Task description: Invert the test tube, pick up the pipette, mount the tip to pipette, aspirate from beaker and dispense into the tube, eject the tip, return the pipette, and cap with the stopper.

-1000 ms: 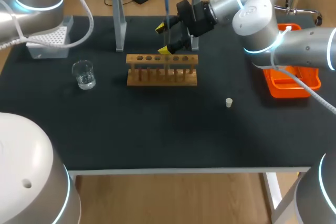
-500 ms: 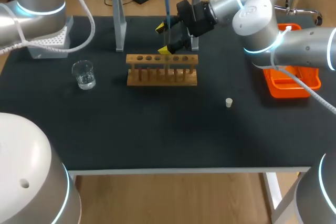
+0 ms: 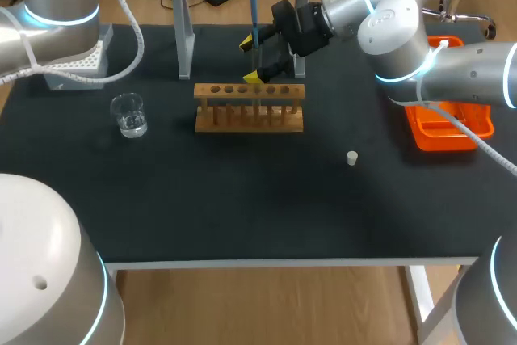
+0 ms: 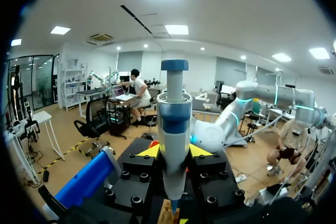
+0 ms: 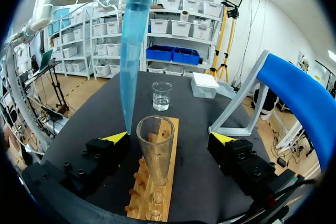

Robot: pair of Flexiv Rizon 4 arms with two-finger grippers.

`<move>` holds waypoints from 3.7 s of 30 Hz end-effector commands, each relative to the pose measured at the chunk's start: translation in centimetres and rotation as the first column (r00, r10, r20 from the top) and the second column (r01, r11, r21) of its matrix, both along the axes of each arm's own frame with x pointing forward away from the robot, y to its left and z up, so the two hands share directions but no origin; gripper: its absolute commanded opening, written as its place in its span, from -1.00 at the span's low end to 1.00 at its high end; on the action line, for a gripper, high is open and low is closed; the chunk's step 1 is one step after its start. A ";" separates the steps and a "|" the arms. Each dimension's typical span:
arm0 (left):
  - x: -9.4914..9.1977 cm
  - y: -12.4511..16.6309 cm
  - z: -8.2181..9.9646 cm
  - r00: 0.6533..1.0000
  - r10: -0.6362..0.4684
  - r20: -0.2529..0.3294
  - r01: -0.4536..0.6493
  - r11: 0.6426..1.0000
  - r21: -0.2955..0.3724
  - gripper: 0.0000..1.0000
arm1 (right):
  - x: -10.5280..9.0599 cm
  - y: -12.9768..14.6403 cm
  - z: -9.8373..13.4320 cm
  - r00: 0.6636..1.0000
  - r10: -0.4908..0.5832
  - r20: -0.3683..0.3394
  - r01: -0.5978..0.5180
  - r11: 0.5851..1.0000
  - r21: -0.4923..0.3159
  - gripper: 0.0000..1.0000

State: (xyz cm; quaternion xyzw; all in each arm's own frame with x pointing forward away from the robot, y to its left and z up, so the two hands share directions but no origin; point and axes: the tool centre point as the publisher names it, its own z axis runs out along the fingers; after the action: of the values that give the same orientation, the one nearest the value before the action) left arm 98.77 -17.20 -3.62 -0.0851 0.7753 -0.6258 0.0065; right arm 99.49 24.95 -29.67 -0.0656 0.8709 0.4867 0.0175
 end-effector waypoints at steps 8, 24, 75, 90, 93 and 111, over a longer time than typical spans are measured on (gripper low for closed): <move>0.2 0.2 0.0 1.000 0.015 0.000 -0.015 1.000 0.023 -1.00 | 0.1 -0.1 0.1 1.000 0.003 -0.002 -0.003 1.000 -0.003 1.00; 0.1 0.6 1.8 0.999 0.032 0.025 -0.033 0.998 0.048 -1.00 | 0.1 -0.1 0.1 1.000 0.003 -0.002 -0.003 1.000 -0.003 1.00; 0.9 0.0 0.2 0.999 0.025 0.024 -0.025 1.000 -0.009 -1.00 | 0.1 -0.1 0.1 1.000 0.003 -0.002 -0.003 1.000 -0.003 1.00; 0.8 0.5 -0.2 0.999 0.038 0.016 -0.038 0.999 0.005 -1.00 | 0.1 -0.1 0.1 1.000 0.003 -0.002 -0.003 1.000 -0.003 1.00; 0.8 0.5 -0.2 0.999 0.041 0.015 -0.042 0.999 0.010 -1.00 | 0.1 -0.1 0.1 1.000 0.003 -0.002 -0.003 1.000 -0.003 1.00; 2.0 0.8 -0.2 0.999 0.045 0.018 -0.045 0.999 0.017 -1.00 | 0.1 -0.1 0.1 1.000 0.003 -0.002 -0.003 1.000 -0.003 1.00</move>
State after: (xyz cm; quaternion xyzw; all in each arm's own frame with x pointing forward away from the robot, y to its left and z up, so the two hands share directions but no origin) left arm 100.32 -16.25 -3.91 -0.0994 0.7774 -0.6203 0.0309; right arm 99.49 24.95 -29.67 -0.0656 0.8709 0.4867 0.0175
